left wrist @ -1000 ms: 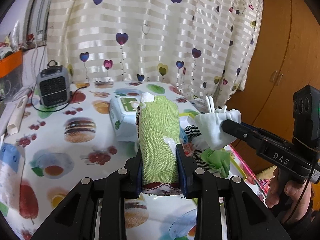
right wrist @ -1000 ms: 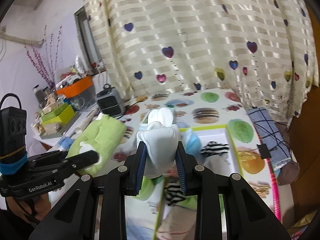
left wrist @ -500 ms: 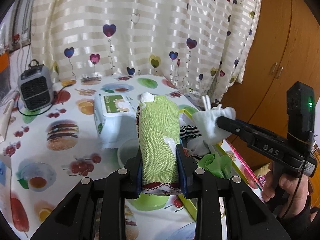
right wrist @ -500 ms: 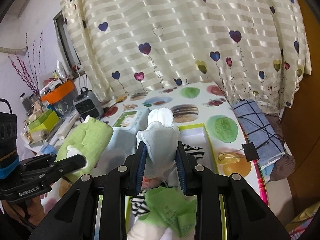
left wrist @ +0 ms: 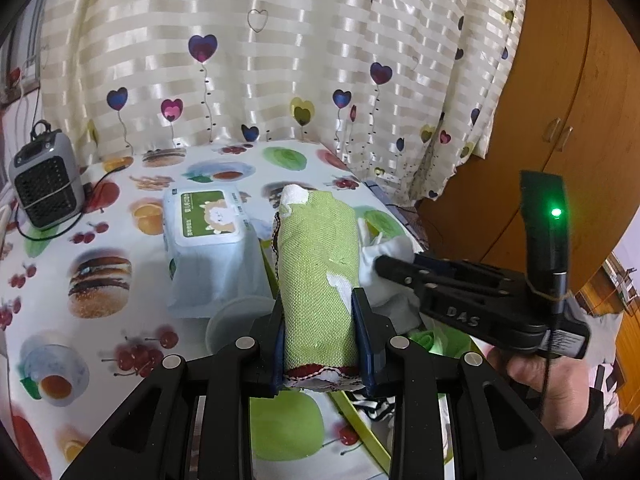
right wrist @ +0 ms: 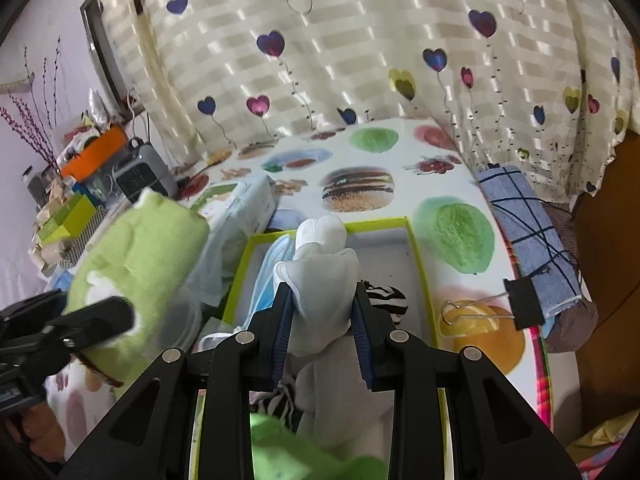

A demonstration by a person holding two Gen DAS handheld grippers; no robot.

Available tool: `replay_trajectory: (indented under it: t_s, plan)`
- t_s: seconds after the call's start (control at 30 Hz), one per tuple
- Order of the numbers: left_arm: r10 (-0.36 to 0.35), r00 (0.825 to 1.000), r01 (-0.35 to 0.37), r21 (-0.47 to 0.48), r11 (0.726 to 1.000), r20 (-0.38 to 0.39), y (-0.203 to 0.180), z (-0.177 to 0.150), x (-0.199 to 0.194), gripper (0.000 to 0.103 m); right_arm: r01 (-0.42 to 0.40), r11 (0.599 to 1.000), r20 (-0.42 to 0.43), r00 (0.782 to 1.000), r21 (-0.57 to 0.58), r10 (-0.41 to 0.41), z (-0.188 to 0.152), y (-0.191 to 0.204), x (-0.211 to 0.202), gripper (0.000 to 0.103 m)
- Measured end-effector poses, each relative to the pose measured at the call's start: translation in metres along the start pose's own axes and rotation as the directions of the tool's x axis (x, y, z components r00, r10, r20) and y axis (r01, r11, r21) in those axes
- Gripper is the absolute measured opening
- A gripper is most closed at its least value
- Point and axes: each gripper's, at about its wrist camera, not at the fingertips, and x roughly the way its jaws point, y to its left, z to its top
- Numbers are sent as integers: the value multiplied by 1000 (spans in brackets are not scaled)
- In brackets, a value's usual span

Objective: Organize soft objects
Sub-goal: 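Carry the green towel and white glove over the white box with both tools, then open the right tool to drop the glove while the left tool releases the towel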

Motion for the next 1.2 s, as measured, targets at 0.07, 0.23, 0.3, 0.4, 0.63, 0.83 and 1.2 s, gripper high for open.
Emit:
replay_trajectory:
  t_s: [0.07,0.23,0.3,0.4,0.63,0.83,1.2]
  plan:
    - [3,1000,-3,-2,1000,-3,1,2,2,27,-2,1000,-19,1000,0,2,0,-2,10,30]
    - [12,1000,-12,0,1000,-12,0,5,9,27,18,1000,-41,999,10,-18,6,-8,26,30]
    - [13,1000,-13,0,1000,-16,-1,7,12,27,24,1000,-48,999,6,-24,9,-8,28,30]
    - [10,1000,-10,6,1000,-22,-6,8,16,27,31,1000,-38,999,5,-31,9,-8,25,33]
    - [-4,999,5,7,1000,-37,-15,12,26,27,11,1000,27,1000,19,-12,7,-9,-3,48]
    - [-17,998,17,6,1000,-59,-25,12,36,27,15,998,88,996,57,-20,0,-17,-30,48]
    - [-105,984,112,37,993,-147,-45,5,68,29,33,993,135,990,117,-49,-9,-37,-51,48]
